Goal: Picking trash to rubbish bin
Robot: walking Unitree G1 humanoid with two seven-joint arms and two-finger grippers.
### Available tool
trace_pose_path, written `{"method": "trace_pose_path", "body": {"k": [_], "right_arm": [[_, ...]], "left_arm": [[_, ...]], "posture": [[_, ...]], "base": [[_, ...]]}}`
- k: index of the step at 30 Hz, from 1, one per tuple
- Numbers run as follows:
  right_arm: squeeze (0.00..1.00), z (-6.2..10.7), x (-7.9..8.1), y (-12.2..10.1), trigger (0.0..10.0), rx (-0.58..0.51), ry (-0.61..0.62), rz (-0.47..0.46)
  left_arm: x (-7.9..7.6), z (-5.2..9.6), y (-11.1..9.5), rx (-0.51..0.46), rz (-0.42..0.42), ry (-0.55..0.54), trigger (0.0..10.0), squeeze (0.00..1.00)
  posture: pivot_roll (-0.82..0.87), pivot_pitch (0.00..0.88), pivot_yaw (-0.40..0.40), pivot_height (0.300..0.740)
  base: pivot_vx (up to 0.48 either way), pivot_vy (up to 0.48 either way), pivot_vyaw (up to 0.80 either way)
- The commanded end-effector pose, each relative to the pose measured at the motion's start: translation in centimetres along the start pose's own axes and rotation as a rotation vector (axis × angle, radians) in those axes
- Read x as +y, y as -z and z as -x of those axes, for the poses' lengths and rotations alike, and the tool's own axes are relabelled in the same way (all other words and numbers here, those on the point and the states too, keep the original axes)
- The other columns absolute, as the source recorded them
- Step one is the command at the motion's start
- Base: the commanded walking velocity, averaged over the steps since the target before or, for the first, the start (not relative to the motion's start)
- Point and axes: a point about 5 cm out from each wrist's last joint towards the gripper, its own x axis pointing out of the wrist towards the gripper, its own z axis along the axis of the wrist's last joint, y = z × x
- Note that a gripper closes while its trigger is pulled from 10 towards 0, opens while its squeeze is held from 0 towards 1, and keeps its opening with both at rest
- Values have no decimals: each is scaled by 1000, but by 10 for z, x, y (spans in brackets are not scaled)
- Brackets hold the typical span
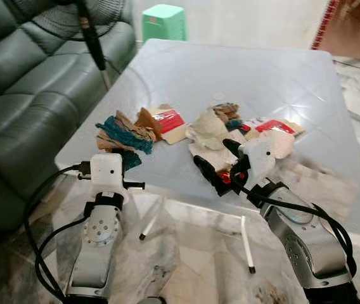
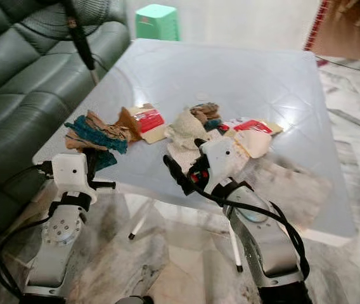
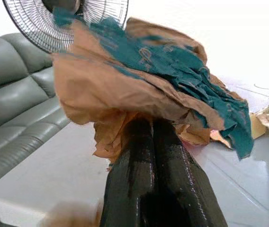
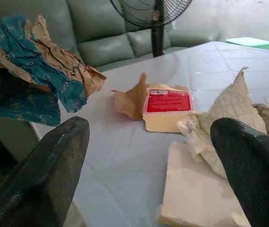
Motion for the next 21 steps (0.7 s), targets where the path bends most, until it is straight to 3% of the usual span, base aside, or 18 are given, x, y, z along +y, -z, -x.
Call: {"method": "trace_pose_path", "body": {"k": [1, 7, 11, 15, 21], "right_arm": [[0, -1, -2, -2, 10000, -10, 13, 10], [0, -2, -3, -2, 10000, -14, 26, 11], [0, -2, -8, -2, 10000, -17, 73, 24], [0, -4, -26, 0, 10000, -7, 201, 87], [0, -5, -38, 2, 10000, 30, 268, 186]], "left_arm": [[-2, 0, -3, -9, -12, 9, 0, 0], [0, -1, -2, -1, -17, 15, 0, 0], [1, -1, -1, 2, -22, 10, 0, 0], [1, 3, 0, 4, -33, 16, 0, 0], [1, 4, 3, 13, -32, 20, 0, 0]], "posture": [[-46, 56, 34, 740], [-49, 59, 38, 740], [-48, 60, 40, 740], [-43, 57, 37, 740], [-40, 55, 30, 740]], "base": [[0, 0, 800], [0, 0, 800], [0, 0, 0], [0, 0, 0], [0, 0, 0]]}}
